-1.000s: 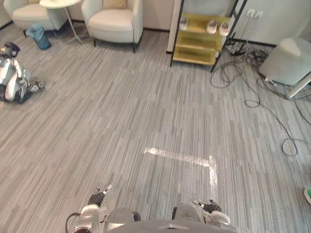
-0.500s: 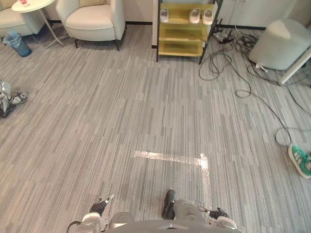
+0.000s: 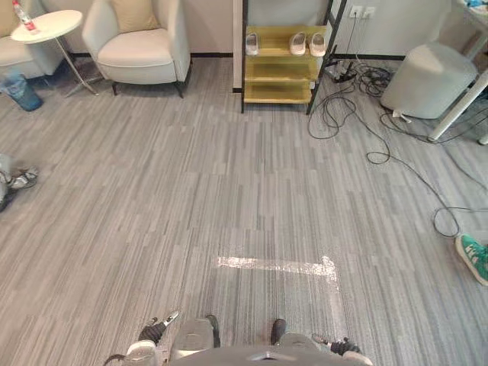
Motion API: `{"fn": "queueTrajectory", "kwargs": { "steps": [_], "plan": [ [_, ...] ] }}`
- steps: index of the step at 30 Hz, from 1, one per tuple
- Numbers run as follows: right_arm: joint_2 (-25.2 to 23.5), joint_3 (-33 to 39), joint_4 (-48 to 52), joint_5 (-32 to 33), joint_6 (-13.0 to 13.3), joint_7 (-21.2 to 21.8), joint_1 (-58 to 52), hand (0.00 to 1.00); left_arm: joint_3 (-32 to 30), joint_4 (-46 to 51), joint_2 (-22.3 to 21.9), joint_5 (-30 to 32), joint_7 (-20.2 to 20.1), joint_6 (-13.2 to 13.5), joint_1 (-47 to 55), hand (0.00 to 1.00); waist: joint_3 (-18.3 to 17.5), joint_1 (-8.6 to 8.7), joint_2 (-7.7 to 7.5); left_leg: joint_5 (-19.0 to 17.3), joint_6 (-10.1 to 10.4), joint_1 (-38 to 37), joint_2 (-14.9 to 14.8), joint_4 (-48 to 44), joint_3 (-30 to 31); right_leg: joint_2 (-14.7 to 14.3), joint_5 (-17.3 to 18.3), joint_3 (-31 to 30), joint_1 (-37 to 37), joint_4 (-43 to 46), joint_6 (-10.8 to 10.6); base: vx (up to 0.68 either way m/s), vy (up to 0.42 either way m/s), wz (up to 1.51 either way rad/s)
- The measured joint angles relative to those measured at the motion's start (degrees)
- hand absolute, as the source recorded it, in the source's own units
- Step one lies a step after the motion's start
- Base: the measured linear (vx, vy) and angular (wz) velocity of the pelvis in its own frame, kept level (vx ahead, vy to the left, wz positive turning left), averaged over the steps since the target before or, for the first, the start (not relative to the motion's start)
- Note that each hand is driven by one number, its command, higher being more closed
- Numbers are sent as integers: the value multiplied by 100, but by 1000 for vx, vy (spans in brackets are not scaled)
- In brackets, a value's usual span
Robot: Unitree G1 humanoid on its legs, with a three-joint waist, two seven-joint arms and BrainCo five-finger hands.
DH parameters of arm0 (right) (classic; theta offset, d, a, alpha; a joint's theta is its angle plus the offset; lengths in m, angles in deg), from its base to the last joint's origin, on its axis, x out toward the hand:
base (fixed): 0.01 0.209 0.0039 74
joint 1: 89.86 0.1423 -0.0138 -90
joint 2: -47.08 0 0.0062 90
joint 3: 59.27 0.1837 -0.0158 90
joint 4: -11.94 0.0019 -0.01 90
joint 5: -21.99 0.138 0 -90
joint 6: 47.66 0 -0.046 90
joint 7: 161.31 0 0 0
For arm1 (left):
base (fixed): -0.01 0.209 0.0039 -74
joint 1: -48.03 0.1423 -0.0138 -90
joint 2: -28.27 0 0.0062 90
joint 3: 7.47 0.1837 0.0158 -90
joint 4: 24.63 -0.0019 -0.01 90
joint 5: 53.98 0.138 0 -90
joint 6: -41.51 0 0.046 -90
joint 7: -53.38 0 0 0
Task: Pick up cushions and gather them together orderly.
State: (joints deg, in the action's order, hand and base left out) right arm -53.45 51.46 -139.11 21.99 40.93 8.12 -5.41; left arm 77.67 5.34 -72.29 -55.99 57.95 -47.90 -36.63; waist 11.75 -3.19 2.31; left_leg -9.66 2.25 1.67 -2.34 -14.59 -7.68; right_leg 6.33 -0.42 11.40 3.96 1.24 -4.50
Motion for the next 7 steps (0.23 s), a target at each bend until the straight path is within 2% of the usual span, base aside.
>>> {"fn": "queueTrajectory", "kwargs": {
  "steps": [1,4,7],
  "plan": [
    [-21,21,1,-19,-1,-2,-9,0,-3,-1,10,2,0,-1,2,0,-29,3,-55,-2,-42,-64,81,59,-31,67,15,-16,10,-8,-19,213,169,-16],
    [-30,24,-8,-40,-4,2,-24,0,6,-12,24,3,-1,0,-1,0,-50,9,-86,37,-106,-235,279,184,21,208,33,-41,150,-146,-45,201,106,2],
    [-25,23,-18,-67,-7,9,-34,0,61,-23,41,5,-4,0,0,0,-80,1,-94,40,-110,-325,342,184,175,227,32,-25,306,-249,-44,119,6,4]
  ]
}}
